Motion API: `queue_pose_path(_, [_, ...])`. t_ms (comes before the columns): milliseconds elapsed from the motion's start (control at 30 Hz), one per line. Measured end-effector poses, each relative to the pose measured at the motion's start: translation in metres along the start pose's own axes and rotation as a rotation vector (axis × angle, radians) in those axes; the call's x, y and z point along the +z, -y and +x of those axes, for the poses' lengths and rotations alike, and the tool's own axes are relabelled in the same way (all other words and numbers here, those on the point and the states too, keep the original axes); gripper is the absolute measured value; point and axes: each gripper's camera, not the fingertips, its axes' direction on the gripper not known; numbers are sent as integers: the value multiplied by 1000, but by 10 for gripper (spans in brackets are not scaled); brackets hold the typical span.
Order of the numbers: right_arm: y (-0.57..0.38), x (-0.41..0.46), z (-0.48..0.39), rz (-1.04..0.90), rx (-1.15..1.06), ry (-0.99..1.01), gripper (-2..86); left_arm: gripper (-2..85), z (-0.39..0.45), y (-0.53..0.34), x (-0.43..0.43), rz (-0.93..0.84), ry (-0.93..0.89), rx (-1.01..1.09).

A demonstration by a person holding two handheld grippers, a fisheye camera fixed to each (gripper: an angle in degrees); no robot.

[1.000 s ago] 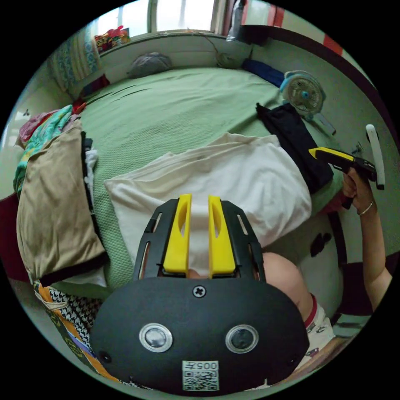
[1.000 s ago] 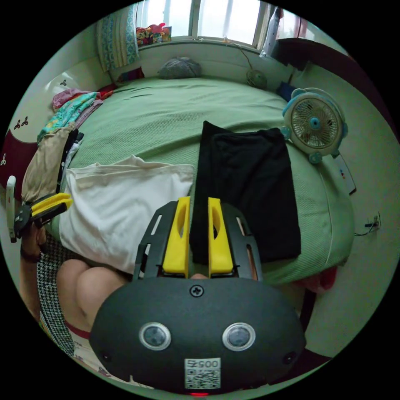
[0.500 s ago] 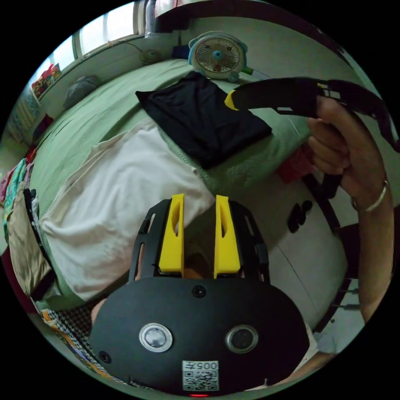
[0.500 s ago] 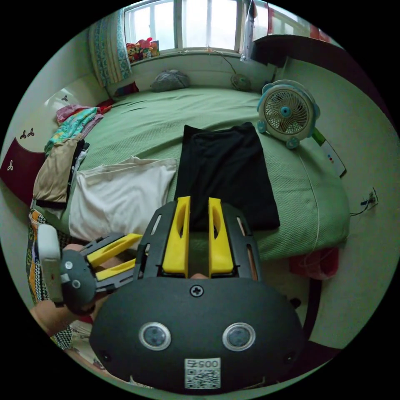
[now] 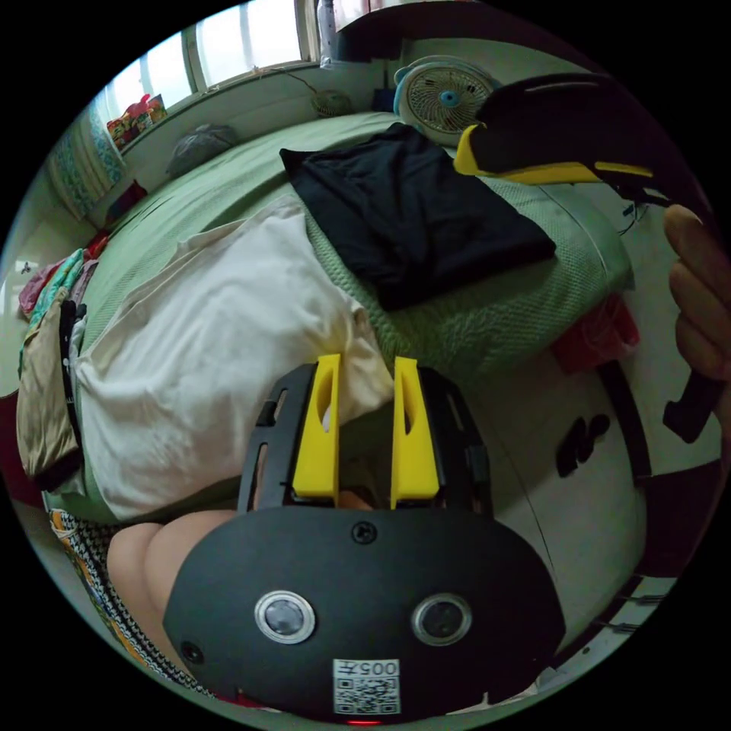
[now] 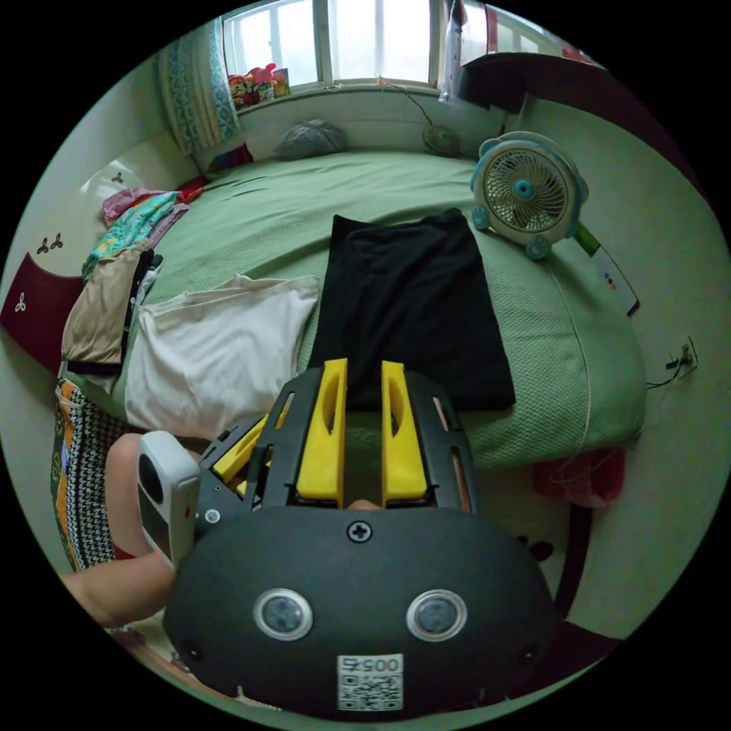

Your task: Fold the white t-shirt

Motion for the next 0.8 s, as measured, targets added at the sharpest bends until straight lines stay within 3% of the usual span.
queue_pose_path(500, [41,21,-7,-25,-56,8,71,34,-11,14,3,-111,-191,89])
queue_pose_path(800, [109,69,-16,-147,-33,180,96,32,-34,10,-17,-74,-241,55])
